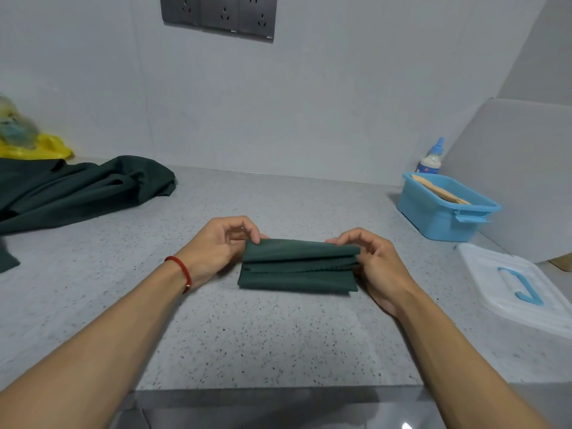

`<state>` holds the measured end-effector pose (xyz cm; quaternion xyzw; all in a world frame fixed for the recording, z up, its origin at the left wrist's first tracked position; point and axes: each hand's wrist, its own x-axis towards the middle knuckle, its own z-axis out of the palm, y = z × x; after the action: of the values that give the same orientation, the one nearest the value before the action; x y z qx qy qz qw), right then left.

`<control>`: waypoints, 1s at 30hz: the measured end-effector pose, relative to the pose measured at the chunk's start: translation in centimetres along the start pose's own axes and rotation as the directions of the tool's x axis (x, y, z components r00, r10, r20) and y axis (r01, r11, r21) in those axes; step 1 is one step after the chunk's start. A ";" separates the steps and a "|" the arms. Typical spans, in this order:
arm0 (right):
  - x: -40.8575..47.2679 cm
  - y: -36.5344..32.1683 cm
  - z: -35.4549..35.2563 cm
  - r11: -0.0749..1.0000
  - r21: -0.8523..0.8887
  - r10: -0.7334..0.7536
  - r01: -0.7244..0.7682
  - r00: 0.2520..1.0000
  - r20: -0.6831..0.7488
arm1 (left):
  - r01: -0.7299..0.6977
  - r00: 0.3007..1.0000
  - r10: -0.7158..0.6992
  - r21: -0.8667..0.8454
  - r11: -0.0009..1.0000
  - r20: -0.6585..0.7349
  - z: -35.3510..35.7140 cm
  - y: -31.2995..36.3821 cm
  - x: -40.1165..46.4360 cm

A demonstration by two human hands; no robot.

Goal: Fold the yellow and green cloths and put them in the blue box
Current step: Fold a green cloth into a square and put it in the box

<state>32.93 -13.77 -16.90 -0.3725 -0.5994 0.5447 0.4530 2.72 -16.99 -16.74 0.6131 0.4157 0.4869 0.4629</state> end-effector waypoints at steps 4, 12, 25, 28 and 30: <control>-0.1 0.2 0.2 0.998 -0.060 -0.024 0.020 0.997 -0.067 | -0.009 0.996 0.015 0.071 0.997 -0.084 0.1 -0.2 -0.1; -0.3 0.7 0.5 0.962 -0.270 -0.081 0.046 0.990 -0.118 | 0.049 0.994 -0.031 0.175 0.983 -0.104 0.1 -0.4 -0.3; -0.7 0.6 0.8 0.856 -0.514 -0.093 0.048 0.994 -0.061 | -0.024 0.973 0.152 0.587 0.809 -0.171 3.6 1.0 -1.5; -0.8 0.6 1.1 0.829 -0.556 -0.114 0.065 0.992 -0.054 | -0.175 0.949 0.309 0.912 0.371 0.057 5.6 0.4 -1.8; -1.0 0.5 1.3 0.810 -0.582 -0.124 0.075 0.991 -0.045 | -0.163 0.980 0.159 0.950 0.267 0.123 6.7 -0.3 -2.0</control>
<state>32.02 -15.05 -17.50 -0.4822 -0.7366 0.2966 0.3700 8.96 -19.93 -18.12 0.8071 0.5587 0.1854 -0.0459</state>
